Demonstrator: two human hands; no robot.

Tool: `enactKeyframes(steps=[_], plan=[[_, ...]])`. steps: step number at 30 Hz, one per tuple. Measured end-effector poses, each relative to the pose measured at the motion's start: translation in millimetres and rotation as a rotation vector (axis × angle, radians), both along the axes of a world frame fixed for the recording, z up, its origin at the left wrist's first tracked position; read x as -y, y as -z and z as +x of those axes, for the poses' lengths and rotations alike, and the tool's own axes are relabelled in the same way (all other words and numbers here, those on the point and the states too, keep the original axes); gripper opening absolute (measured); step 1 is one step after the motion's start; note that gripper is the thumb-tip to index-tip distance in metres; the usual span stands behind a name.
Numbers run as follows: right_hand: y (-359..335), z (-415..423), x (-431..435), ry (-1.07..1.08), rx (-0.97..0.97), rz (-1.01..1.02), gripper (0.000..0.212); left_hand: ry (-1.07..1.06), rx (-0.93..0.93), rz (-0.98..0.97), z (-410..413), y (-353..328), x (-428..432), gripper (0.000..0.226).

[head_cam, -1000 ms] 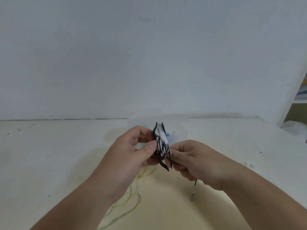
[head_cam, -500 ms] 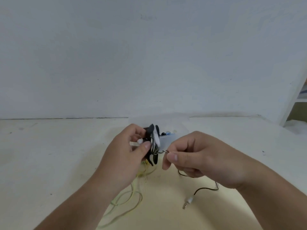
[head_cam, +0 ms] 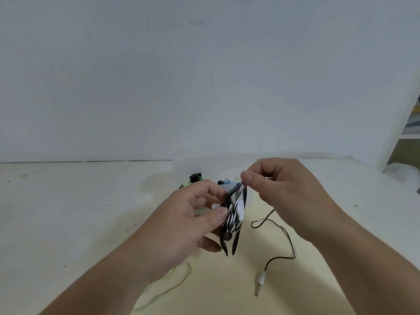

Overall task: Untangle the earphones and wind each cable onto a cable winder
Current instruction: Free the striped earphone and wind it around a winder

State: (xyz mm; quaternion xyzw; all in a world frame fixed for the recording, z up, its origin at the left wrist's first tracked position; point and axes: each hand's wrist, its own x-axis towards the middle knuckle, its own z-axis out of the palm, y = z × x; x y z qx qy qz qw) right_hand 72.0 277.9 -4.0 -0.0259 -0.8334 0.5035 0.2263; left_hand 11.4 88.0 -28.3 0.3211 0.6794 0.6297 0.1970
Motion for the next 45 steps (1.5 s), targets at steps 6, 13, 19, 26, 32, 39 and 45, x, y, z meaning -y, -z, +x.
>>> enactKeyframes(steps=[6,13,19,26,32,39,45], plan=[[6.0,-5.3,2.1,-0.063,0.164,-0.184,0.037,0.066,-0.036,-0.016,-3.3,4.2,0.9,0.020],[13.9,-9.9,4.1,-0.085,0.266,-0.197,0.039,0.141,-0.011,-0.038,-4.8,4.6,1.6,0.008],[17.7,-10.3,9.8,-0.176,0.410,-0.154,0.038,-0.004,-0.018,0.099,-4.5,4.9,-1.7,0.012],[20.4,-5.9,13.3,-0.375,0.396,-0.089,0.037,-0.174,0.169,0.318,-10.9,-6.0,0.3,0.010],[17.0,-2.9,17.5,-0.538,0.353,-0.005,0.032,-0.306,0.353,0.354,-20.7,-5.7,4.5,0.009],[10.3,0.7,12.0,-0.464,0.230,0.027,0.026,-0.252,0.326,0.245,-18.4,-1.9,3.3,0.007],[-1.1,6.8,4.4,-0.528,0.255,-0.027,0.024,-0.275,0.446,0.360,-19.8,-6.1,4.2,0.012]])
